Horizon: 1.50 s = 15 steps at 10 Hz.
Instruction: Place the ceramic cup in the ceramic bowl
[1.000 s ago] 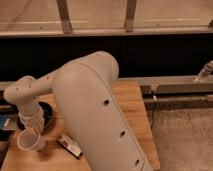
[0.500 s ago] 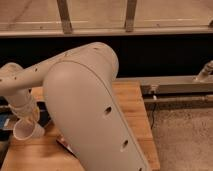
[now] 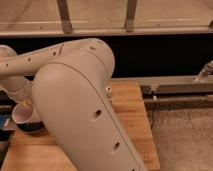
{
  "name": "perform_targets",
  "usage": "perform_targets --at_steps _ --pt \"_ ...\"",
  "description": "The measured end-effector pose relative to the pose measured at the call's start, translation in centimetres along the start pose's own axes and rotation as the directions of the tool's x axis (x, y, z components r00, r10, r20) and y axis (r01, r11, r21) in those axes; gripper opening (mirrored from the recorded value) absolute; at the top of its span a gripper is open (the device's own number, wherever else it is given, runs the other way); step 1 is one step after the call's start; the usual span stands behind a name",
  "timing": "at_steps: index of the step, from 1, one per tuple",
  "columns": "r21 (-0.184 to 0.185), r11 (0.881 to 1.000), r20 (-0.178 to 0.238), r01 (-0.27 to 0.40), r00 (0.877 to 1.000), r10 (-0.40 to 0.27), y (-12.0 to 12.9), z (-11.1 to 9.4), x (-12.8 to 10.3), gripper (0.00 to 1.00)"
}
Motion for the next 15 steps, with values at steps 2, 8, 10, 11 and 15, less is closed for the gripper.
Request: perform_targets --at_steps 2,8,10,11,15 --pt "-0.043 0.999 0.006 0.003 1.000 -0.003 -1.4 2.1 -1.7 0.00" --pt "-0.148 0.989 -0.036 -0.008 0.999 0.003 -2.1 8.8 -3.8 0.00" --pt "-0.178 0.984 -0.036 -0.013 0.999 0.007 -2.3 9.7 -4.3 0.00" --pt "-0.192 0.981 -0.032 -0.015 0.999 0.009 -2.3 10.1 -4.5 0.00" --pt "-0.249 0.968 -0.032 -0.025 0.999 0.018 -2.4 11.4 -4.8 0.32"
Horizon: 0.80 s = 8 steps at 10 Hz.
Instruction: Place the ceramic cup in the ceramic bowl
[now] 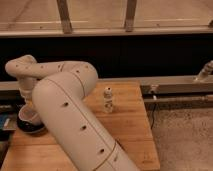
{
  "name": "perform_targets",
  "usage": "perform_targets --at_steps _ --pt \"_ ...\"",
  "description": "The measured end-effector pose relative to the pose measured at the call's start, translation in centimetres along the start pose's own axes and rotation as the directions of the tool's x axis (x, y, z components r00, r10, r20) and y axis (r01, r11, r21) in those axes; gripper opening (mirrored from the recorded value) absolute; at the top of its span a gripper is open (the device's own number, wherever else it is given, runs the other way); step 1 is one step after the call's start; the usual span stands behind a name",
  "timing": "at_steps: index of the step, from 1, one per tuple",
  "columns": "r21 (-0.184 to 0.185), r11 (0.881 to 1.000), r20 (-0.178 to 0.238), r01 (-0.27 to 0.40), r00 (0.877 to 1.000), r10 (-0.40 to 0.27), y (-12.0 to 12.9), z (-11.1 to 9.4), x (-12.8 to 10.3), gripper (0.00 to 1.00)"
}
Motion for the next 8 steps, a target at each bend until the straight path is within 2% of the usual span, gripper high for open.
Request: perform_targets --at_steps 4,5,8 --pt "-0.007 1.000 0.006 -0.015 1.000 0.015 -0.3 -0.3 0.9 0.73" --pt "-0.006 1.000 0.007 -0.019 1.000 0.019 -0.3 -0.5 1.2 0.79" --pt "0.002 1.000 0.015 -0.024 1.000 0.024 -0.5 -1.1 1.5 0.80"
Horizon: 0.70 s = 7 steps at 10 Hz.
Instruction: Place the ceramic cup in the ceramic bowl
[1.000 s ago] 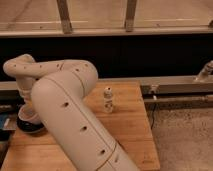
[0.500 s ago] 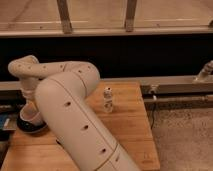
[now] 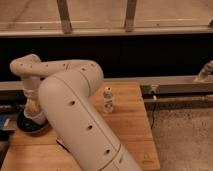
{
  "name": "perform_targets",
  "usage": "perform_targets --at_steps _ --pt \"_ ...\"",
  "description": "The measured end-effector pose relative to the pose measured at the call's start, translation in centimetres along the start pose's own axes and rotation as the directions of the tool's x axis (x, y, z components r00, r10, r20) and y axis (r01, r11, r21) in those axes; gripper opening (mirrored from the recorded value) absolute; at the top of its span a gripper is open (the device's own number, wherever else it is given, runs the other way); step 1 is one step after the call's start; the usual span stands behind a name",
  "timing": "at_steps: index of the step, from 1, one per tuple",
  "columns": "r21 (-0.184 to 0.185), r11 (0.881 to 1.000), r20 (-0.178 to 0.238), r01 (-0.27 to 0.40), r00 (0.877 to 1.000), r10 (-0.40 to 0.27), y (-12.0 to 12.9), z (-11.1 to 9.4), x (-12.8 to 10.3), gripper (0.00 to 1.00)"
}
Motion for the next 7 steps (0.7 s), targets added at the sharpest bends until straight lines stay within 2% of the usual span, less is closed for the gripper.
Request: perform_targets --at_steps 2,4,6,7 --pt "0.013 1.000 0.012 -0.003 1.000 0.003 0.0 -0.8 0.2 0.80" --pt "0.044 0.999 0.055 -0.026 0.998 0.023 -0.5 -3.4 1.2 0.80" --pt "0.088 0.994 0.129 -0.064 0.990 0.052 -0.9 -7.0 3.1 0.80" --pt "0.116 0.990 0.184 -0.085 0.981 0.063 -0.8 -9.1 4.6 0.80"
